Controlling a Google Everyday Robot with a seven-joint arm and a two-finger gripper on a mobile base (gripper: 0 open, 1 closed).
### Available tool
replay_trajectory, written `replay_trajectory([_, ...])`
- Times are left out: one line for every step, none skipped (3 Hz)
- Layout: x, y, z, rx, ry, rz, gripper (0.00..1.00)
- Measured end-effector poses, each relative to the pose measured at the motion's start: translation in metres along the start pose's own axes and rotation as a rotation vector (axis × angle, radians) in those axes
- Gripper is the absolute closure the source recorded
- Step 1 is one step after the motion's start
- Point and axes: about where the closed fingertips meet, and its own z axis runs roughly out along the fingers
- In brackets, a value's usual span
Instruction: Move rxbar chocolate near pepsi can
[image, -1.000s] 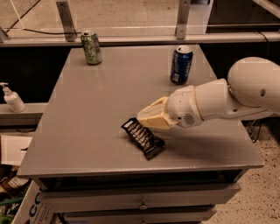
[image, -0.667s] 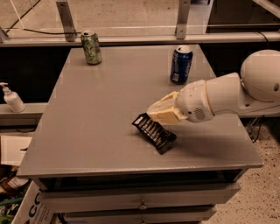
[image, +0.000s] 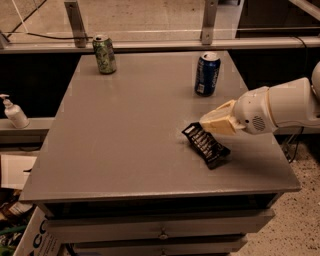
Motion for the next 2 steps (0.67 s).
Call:
replay_trajectory([0.01,-0.013,-0.012,0.035,0.017,0.03,1.0])
replay_trajectory([0.005,-0.025,-0.016,0.066,0.003,0.024,1.0])
